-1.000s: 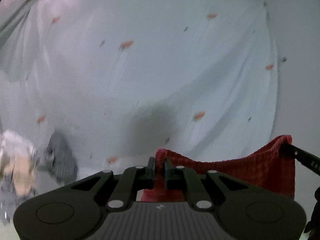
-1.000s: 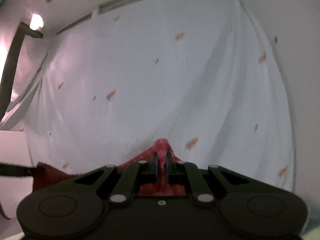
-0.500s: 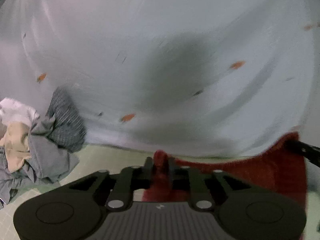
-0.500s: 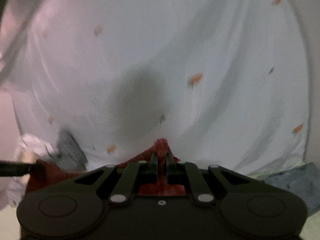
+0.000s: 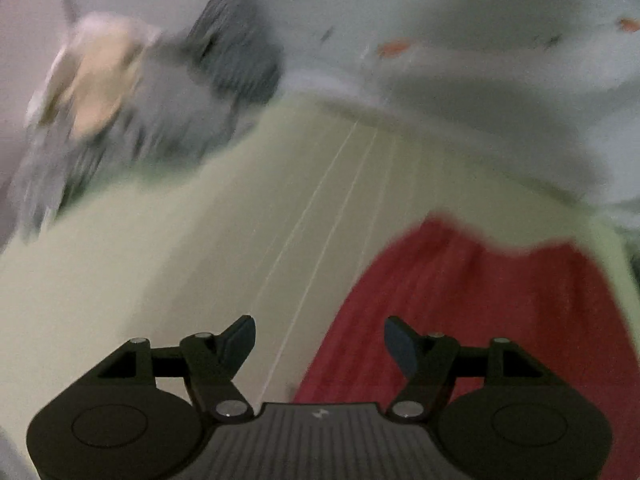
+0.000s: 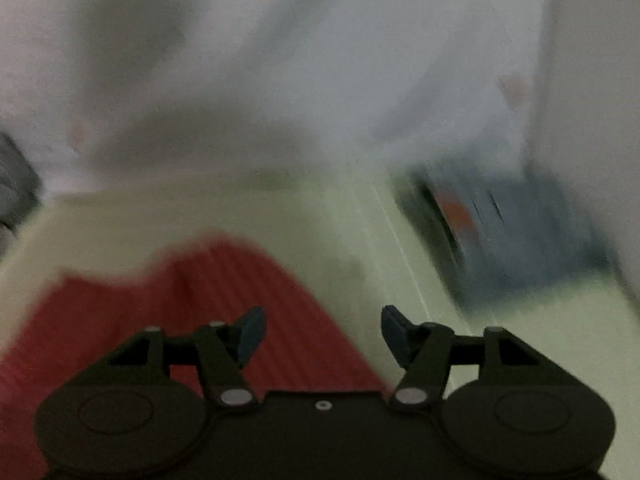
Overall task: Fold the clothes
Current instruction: 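Lower the red cloth onto the table and spread it flat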
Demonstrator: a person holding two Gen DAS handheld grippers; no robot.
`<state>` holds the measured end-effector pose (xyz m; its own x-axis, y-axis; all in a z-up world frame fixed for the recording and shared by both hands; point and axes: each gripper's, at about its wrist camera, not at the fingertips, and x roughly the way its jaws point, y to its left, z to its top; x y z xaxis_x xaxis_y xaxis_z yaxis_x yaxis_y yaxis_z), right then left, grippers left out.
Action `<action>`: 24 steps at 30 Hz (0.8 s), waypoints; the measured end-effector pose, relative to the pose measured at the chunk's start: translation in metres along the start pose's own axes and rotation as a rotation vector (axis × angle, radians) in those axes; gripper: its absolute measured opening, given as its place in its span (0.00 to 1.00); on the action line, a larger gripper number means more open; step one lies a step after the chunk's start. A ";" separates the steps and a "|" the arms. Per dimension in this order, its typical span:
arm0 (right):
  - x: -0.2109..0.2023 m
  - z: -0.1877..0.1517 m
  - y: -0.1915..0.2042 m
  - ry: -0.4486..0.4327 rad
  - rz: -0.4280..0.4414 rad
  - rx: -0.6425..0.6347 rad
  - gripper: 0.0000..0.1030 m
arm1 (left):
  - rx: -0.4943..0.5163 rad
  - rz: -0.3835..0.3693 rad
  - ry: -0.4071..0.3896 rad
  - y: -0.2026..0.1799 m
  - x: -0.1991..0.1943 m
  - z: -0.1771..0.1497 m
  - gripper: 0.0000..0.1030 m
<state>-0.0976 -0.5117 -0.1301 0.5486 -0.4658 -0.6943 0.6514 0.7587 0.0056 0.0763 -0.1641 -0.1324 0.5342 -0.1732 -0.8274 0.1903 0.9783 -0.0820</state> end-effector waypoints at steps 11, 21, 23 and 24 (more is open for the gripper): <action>0.002 -0.075 -0.063 0.200 -0.090 0.201 0.31 | -0.072 0.041 0.136 0.032 -0.006 -0.073 0.70; -0.026 -0.084 -0.089 0.184 -0.261 0.221 0.05 | -0.044 0.033 0.114 0.028 -0.011 -0.086 0.54; -0.036 -0.092 -0.089 0.190 -0.249 0.231 0.17 | -0.038 0.024 0.106 0.029 -0.012 -0.089 0.40; -0.042 -0.096 -0.085 0.186 -0.228 0.235 0.29 | -0.038 0.013 0.105 0.029 -0.013 -0.089 0.23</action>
<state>-0.2266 -0.5133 -0.1711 0.2846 -0.5038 -0.8156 0.8603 0.5095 -0.0146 0.0018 -0.1233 -0.1733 0.4465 -0.1491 -0.8822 0.1515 0.9844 -0.0897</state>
